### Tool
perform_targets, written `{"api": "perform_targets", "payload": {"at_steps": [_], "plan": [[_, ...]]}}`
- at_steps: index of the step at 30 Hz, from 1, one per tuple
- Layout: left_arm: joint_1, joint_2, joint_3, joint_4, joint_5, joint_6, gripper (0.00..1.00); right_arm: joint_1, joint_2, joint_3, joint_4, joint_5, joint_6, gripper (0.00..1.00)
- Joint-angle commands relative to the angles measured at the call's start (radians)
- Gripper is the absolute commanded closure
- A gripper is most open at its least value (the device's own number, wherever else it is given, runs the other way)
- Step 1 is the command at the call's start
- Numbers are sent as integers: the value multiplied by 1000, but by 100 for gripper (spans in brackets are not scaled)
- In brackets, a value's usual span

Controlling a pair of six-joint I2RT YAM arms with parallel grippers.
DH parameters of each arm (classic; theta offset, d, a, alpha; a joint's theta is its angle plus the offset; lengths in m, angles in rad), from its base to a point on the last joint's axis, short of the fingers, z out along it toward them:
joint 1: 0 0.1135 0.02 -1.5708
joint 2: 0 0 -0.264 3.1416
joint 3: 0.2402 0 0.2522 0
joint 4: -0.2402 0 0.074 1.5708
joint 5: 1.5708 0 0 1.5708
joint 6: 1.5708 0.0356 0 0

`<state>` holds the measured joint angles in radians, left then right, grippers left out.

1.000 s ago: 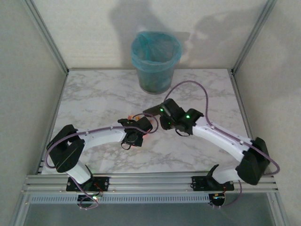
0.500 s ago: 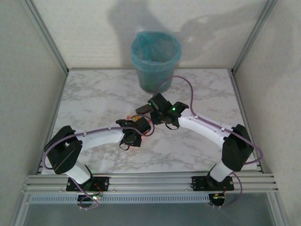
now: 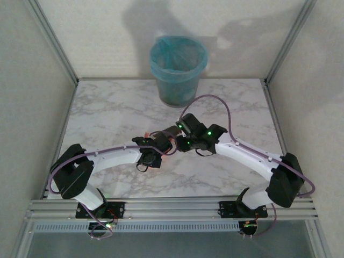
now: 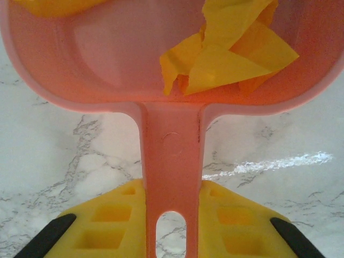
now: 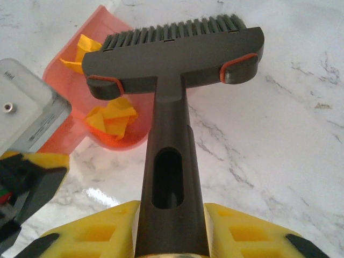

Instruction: Sweep away the paper scraps from the table

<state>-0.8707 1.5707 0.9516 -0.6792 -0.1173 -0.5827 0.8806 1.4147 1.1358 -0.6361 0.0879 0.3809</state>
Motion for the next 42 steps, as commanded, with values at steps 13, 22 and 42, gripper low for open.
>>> {"api": "perform_targets", "payload": {"at_steps": [13, 22, 42], "plan": [[-2, -58, -22, 3, -123, -12, 100, 6, -193, -47, 16, 228, 72, 100], [-5, -111, -56, 91, -165, -5, 100, -23, -217, -141, 131, 254, 87, 100], [-16, -196, 60, 19, -156, -43, 100, -186, -460, -463, 387, 350, 274, 100]]}}
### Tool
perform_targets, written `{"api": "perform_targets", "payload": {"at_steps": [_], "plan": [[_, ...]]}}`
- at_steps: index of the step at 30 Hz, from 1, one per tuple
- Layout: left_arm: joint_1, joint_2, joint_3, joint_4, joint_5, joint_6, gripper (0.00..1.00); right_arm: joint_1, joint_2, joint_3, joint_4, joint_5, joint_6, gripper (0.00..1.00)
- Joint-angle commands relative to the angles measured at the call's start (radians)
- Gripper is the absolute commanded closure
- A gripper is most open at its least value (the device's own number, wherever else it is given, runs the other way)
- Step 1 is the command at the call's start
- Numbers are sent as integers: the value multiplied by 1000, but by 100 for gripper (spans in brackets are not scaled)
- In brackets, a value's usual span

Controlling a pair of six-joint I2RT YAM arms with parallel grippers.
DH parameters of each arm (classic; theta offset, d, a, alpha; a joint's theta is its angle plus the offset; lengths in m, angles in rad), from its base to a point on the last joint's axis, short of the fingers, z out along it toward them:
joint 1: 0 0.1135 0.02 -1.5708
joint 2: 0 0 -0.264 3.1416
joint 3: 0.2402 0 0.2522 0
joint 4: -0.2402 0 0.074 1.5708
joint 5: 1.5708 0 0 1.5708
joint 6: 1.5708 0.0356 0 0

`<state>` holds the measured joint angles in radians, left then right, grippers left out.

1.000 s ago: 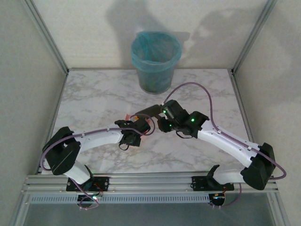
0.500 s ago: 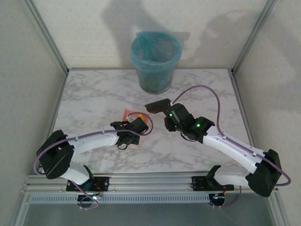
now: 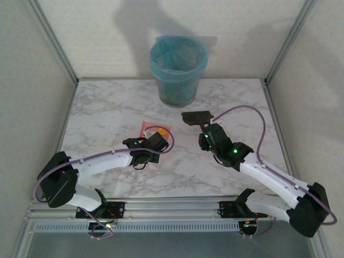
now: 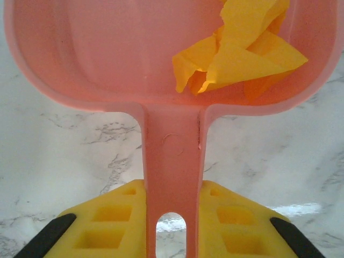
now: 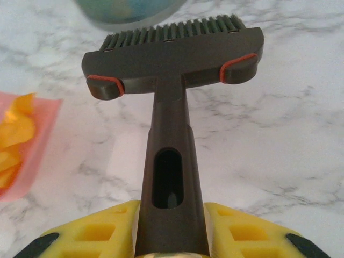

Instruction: Sweep away the paper scraps from the table

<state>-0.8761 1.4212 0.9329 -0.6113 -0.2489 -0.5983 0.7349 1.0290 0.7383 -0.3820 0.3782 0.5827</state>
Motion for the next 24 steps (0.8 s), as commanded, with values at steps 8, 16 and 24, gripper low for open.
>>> {"api": "perform_targets", "payload": {"at_steps": [8, 16, 24], "plan": [[-25, -14, 357, -207, 25, -56, 100, -87, -80, -122, 162, 78, 100, 100], [-64, 131, 687, -360, -1, -61, 100, -86, -31, -132, 186, 58, 93, 100], [-70, 347, 1085, -487, 6, -14, 100, -87, 24, -135, 209, 36, 91, 100]]}}
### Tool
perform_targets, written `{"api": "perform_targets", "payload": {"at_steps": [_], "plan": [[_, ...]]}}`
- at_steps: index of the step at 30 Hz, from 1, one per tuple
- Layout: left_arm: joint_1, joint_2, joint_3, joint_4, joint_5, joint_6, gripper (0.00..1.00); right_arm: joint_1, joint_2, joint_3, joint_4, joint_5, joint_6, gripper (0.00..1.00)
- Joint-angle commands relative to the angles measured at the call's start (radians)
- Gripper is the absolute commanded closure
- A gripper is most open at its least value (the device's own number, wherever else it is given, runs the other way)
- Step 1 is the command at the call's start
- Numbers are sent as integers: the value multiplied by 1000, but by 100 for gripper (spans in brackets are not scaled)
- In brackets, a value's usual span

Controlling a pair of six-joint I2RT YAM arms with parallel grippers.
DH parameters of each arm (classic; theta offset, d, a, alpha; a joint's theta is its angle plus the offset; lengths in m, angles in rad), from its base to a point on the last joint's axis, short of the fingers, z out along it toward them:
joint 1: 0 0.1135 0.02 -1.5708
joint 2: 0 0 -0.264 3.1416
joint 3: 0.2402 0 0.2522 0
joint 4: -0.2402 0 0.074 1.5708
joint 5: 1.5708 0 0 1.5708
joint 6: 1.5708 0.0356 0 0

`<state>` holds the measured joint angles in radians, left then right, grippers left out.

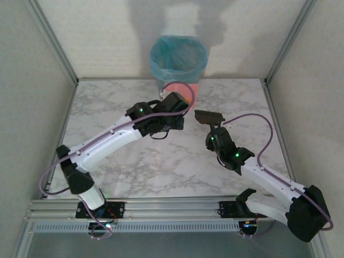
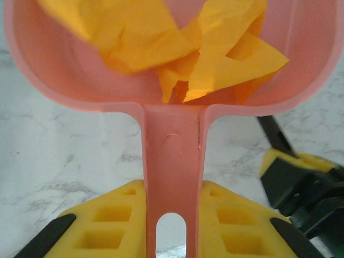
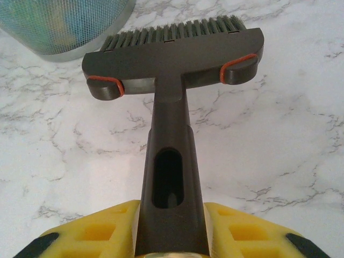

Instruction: Sweep away the paper scraps from the table

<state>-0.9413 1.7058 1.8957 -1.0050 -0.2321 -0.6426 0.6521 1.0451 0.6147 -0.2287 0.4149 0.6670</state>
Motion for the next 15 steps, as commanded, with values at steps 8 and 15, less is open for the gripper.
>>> {"api": "perform_targets", "payload": {"at_steps": [8, 15], "plan": [[50, 295, 522, -170, 109, 57, 100, -3, 42, -10, 70, -14, 2, 100], [139, 322, 563, -38, 260, 13, 100, -2, 63, -7, 81, -31, -1, 100]]}}
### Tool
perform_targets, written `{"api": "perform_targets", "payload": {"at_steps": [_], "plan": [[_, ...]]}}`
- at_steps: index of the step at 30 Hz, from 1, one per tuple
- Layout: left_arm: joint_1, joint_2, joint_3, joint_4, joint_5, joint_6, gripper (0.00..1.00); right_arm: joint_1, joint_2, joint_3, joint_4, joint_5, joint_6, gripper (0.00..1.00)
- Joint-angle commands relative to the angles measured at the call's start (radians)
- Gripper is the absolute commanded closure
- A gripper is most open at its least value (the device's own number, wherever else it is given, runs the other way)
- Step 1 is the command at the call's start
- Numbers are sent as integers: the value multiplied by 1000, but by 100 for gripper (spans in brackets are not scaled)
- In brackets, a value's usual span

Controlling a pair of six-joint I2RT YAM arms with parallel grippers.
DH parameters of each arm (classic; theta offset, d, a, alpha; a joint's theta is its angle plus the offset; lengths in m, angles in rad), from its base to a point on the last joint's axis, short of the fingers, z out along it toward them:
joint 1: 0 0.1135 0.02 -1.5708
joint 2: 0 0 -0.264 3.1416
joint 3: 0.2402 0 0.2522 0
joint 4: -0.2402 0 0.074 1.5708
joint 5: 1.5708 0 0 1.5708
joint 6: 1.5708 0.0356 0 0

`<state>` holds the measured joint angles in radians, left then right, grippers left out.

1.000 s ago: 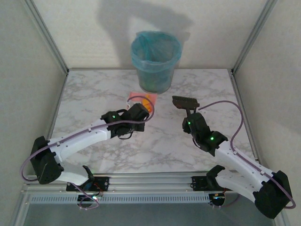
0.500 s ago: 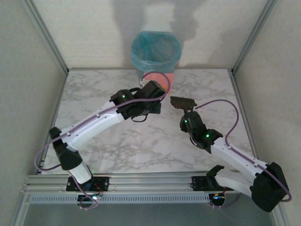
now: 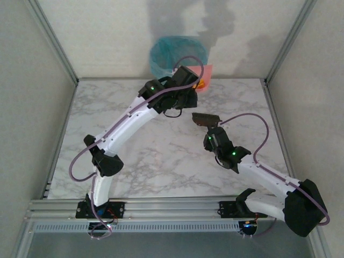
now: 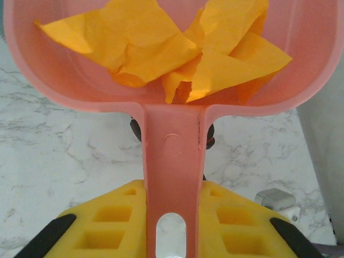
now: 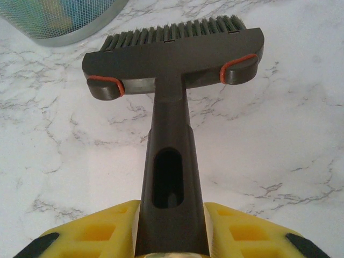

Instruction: Sweep away the paper scraps from the table

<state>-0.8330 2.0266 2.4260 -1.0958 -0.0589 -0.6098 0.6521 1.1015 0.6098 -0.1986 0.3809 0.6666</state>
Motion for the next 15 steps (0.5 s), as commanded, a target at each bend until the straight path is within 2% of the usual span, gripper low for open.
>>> {"api": "perform_targets", "payload": {"at_steps": [1, 5, 15], "plan": [[44, 0, 34, 80, 115, -27, 100, -3, 11, -2, 54, 0, -1, 100], [103, -4, 36, 179, 233, -65, 100, -3, 24, 2, 57, -6, -2, 100], [214, 23, 21, 368, 447, -188, 100, -2, 41, 10, 57, -14, -11, 100]]}}
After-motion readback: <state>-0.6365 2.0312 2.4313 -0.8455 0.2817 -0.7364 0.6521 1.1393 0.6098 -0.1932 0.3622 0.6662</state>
